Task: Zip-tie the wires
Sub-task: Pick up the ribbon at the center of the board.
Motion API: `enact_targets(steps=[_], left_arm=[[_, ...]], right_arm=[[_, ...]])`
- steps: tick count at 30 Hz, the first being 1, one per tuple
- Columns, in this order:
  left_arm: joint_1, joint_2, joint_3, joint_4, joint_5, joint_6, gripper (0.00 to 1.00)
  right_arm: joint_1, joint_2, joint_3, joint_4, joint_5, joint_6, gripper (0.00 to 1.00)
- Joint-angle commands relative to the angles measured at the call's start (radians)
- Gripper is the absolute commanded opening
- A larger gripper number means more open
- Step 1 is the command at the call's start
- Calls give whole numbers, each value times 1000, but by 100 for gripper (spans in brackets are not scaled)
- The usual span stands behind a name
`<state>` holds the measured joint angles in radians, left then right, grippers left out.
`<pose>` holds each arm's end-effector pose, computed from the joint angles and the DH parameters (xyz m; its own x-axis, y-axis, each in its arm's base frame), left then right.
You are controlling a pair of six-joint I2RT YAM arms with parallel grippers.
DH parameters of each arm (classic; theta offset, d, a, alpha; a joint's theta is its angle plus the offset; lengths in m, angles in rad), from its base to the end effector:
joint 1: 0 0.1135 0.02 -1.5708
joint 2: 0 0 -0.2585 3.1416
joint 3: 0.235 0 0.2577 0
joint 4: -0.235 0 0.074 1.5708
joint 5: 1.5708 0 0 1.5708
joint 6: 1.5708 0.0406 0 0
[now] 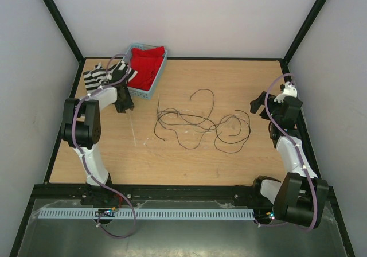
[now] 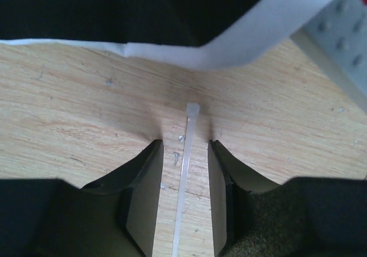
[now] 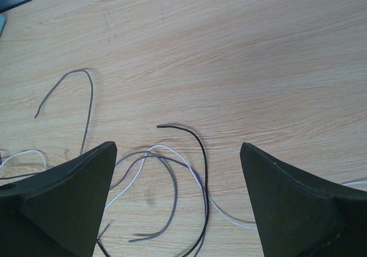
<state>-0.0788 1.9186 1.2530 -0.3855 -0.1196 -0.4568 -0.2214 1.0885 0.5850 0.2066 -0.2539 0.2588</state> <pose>0.3982 -0.0266 0.1497 -0.7850 -0.3773 -0.4914 -0.3645 0.9226 -0.1261 0.2529 -0.0465 0.2410 -0.2815 0.3173 -0.9056 0.0520 0.9474 0.3158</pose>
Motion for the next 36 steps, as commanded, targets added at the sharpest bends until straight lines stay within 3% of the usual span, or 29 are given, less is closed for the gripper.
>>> enact_targets(steps=[1,28,36], left_arm=[[7,50,10,54,10,-13,39],[-3,102,44,42,-34,24,25],[-3,103,46,42,-23,30,12]], right_arm=[[-4,4,1,36,-15,3,99],[-3,1,6,27,-5,2,99],[-3,-2,2,30,0,0,99]])
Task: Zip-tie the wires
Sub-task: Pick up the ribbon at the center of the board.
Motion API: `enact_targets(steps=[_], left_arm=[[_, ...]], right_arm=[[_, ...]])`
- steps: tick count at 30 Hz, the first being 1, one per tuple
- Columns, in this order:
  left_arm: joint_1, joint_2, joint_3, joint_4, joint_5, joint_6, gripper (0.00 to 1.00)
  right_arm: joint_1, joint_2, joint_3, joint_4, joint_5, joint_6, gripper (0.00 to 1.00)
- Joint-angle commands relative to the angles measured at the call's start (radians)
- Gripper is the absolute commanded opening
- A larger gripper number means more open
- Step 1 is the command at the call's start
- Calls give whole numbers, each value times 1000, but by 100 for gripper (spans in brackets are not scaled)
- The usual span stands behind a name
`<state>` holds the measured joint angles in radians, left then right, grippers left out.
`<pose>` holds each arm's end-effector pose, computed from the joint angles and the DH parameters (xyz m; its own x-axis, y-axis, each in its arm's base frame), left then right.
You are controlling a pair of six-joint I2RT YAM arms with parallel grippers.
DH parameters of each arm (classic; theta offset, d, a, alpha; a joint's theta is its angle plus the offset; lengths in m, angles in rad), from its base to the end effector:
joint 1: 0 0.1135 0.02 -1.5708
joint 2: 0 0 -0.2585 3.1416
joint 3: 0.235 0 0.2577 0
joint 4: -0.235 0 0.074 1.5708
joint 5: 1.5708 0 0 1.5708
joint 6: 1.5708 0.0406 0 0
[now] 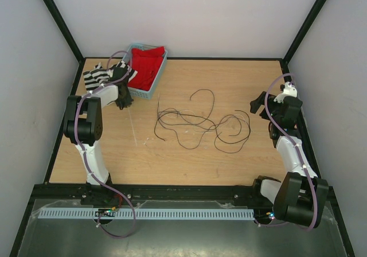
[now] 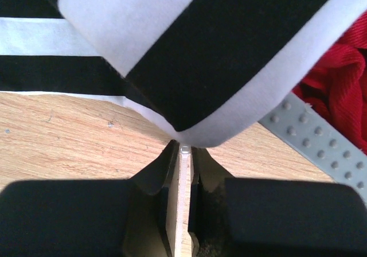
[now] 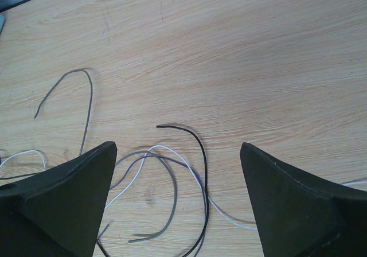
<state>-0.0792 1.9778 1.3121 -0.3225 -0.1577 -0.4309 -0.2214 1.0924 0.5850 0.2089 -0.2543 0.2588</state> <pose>0.4185 -0.0268 0.1480 -0.7530 -0.3540 -0.5547 -0.3549 0.9283 -0.1107 0.2534 -0.0466 0.2403 -0.2830 0.3176 -0.9050 0.0521 0.9473 0.3161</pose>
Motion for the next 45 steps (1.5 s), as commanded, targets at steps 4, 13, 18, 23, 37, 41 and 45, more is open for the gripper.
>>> enact_targets(steps=[4,13,18,23,37,41,45], left_arm=[[-2,39,-17,-22,25,11,3],[-3,-86,-91,-23,68,33,0],[-17,-231,-192,-12,86,37,0],[-21,-408,-232,17,134,16,0],[-189,-669,-189,228,550,-118,0],[-242,-681,-160,276,643,-151,0],[-288,-681,-150,338,705,-198,0]], right_arm=[[-3,-8,-3,29,-2,0,99],[-4,-14,-5,44,-43,0,100],[-3,-6,-14,113,-187,36,99],[4,10,-57,314,-424,157,100],[499,109,-39,694,-551,330,99],[595,196,-31,864,-544,440,99],[681,273,-4,989,-544,529,99]])
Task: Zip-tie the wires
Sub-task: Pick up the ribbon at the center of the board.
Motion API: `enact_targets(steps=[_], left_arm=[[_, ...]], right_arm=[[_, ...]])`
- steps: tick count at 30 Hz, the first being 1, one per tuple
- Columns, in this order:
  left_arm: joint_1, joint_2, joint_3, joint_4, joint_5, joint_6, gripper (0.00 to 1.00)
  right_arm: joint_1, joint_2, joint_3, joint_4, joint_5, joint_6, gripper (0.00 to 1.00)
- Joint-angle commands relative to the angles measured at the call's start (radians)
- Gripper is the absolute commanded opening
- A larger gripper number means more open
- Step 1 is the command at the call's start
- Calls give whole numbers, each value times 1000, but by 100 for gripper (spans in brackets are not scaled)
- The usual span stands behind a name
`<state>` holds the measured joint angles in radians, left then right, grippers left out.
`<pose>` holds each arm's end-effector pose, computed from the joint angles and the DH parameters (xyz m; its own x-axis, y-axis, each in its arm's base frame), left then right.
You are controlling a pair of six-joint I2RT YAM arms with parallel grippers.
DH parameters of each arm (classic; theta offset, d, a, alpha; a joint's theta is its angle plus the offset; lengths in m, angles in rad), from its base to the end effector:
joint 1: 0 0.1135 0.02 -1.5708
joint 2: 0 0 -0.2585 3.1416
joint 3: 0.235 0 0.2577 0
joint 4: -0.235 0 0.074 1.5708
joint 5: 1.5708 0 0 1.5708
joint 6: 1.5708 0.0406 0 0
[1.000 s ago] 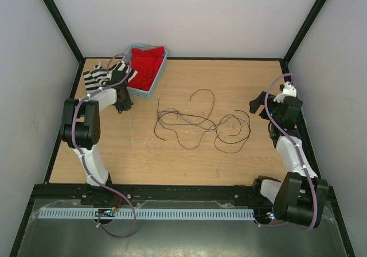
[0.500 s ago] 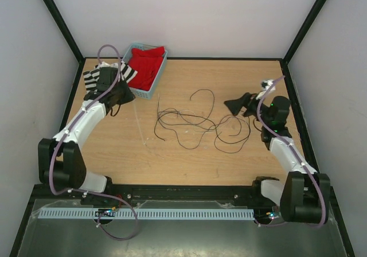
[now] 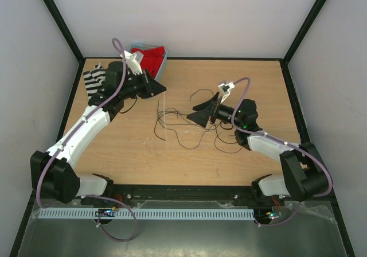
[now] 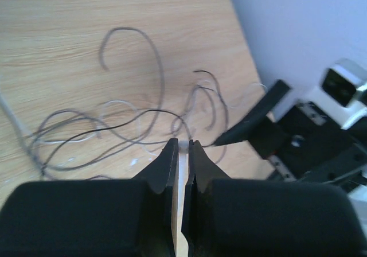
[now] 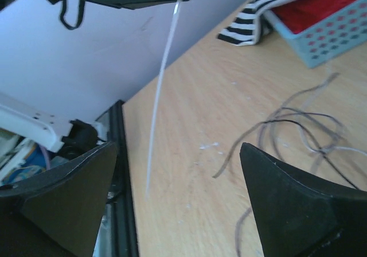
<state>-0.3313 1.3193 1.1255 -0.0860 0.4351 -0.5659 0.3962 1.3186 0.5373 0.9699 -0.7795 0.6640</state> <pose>0.2967 -0.1202 0.3439 -0.5840 -0.3133 -0.7489 0.4323 0.6608 -0.6136 0.2443 0.1331 0.2492 -0.4255 0.2972 -0.8548 -0.8244 0.2623 0.5016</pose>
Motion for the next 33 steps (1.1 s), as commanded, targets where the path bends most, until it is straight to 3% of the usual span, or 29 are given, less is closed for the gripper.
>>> enact_targets(steps=[1,11,18,22,27,31,33], left_arm=[[-45,-21,34,121,126,-74,0],[-111,-13,28,229,168,-131,0],[-143,-28,9,236,100,-123,0],[-160,-39,-4,233,39,-109,0],[-166,-50,-11,194,-27,-88,0],[-171,-56,-5,172,-53,-74,0],[-174,-55,-1,159,-68,-67,0]], right_arm=[[83,61,50,250,-15,135,99],[171,132,102,295,18,169,100],[181,133,100,308,51,187,88],[198,104,119,186,101,105,85],[237,40,170,-91,203,-71,81],[243,16,184,-171,255,-126,70],[244,16,189,-184,265,-136,60]])
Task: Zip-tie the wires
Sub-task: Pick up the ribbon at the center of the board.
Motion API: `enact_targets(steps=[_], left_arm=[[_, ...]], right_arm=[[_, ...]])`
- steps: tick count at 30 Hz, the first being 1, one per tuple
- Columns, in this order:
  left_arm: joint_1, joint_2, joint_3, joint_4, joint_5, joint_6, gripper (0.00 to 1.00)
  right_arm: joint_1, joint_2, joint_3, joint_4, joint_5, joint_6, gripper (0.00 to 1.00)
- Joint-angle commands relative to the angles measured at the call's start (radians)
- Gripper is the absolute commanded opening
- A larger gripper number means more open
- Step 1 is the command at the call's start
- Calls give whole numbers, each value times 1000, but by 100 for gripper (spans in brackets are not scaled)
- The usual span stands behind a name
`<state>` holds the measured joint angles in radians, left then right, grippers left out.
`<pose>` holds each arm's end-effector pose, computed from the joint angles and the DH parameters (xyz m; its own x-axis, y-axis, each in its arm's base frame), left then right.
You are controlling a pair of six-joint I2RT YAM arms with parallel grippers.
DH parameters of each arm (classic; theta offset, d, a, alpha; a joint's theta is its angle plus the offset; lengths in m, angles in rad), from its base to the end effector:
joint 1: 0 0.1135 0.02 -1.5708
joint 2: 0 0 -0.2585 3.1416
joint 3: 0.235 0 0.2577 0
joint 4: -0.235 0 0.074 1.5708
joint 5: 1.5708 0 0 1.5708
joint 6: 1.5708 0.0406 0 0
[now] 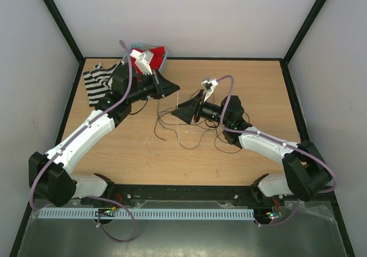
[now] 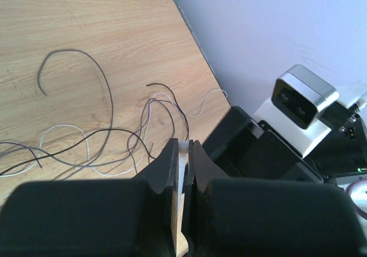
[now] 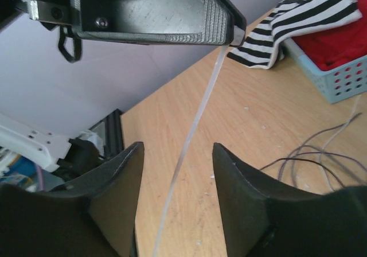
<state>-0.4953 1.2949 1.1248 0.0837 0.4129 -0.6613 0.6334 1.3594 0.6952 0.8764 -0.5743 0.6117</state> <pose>0.2716 -0.1652 0.3693 -0.5433 -0.3459 -0.7650 0.5745 0.5112 -0.6392 0.2334 0.1987 0.2818 -0.3922 0.3102 -0.8660 -0.8547 0.2251 0.4677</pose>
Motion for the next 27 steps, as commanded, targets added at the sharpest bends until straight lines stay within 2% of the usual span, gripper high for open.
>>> enact_targets(steps=[1,7,10,12,13,14,15,16,23,27], left_arm=[[-12,-30,2,-17,-52,31,0],[-15,-33,14,-44,-71,49,0],[-15,-47,17,-62,-82,63,10],[-9,-63,24,-77,-79,78,23],[-1,-73,28,-84,-73,82,40],[11,-87,28,-86,-58,81,70],[30,-100,25,-88,-37,75,86],[51,-115,21,-85,-11,64,96],[175,-191,-22,59,293,28,99],[185,-163,-25,179,483,27,99]], right_arm=[[6,-23,34,-98,61,-87,54],[7,-14,55,-152,76,-113,21],[7,-13,48,-156,90,-113,9],[6,-13,42,-159,94,-112,7],[5,-14,39,-159,94,-107,6],[4,-15,36,-160,94,-103,6],[0,-17,34,-159,94,-97,6],[-5,-18,30,-156,92,-89,5],[-39,-28,-5,-29,-17,42,5],[-41,-65,-12,26,-73,120,5]])
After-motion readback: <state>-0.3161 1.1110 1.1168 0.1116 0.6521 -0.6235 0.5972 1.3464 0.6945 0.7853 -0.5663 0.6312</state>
